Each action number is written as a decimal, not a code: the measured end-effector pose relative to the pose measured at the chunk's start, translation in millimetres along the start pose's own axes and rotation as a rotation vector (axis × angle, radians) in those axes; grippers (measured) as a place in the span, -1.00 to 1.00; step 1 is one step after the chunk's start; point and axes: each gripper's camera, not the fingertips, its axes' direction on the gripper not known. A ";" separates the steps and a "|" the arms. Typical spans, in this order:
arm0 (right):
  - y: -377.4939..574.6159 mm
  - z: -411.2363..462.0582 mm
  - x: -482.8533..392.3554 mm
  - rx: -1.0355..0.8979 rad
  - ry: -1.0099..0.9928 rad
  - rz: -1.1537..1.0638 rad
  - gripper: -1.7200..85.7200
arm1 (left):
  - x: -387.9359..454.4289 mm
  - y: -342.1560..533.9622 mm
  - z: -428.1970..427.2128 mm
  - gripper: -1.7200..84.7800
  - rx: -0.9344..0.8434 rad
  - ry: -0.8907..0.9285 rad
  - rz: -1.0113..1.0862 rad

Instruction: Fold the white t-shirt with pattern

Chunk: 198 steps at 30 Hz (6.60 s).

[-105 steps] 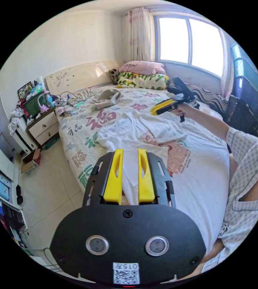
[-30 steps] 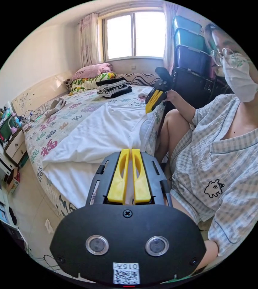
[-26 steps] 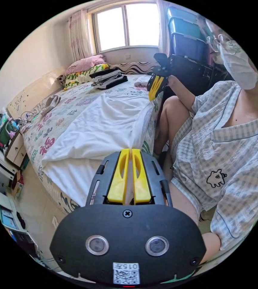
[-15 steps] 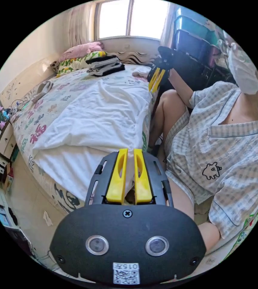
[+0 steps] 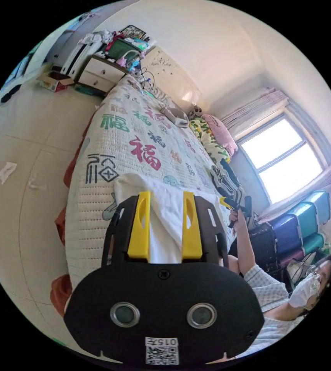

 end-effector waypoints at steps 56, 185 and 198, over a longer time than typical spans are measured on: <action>-29.0 30.6 2.6 -0.022 -0.054 -0.029 -0.91 | 323.6 337.1 282.2 -0.93 -0.532 -0.136 1.236; -117.0 100.5 -127.5 -0.074 -0.263 -0.270 -0.97 | 230.4 371.6 274.4 -0.98 -0.328 0.120 0.813; -79.9 66.0 1.3 0.017 -0.387 -0.125 -0.79 | 234.1 421.9 369.6 -0.77 -0.475 0.030 0.897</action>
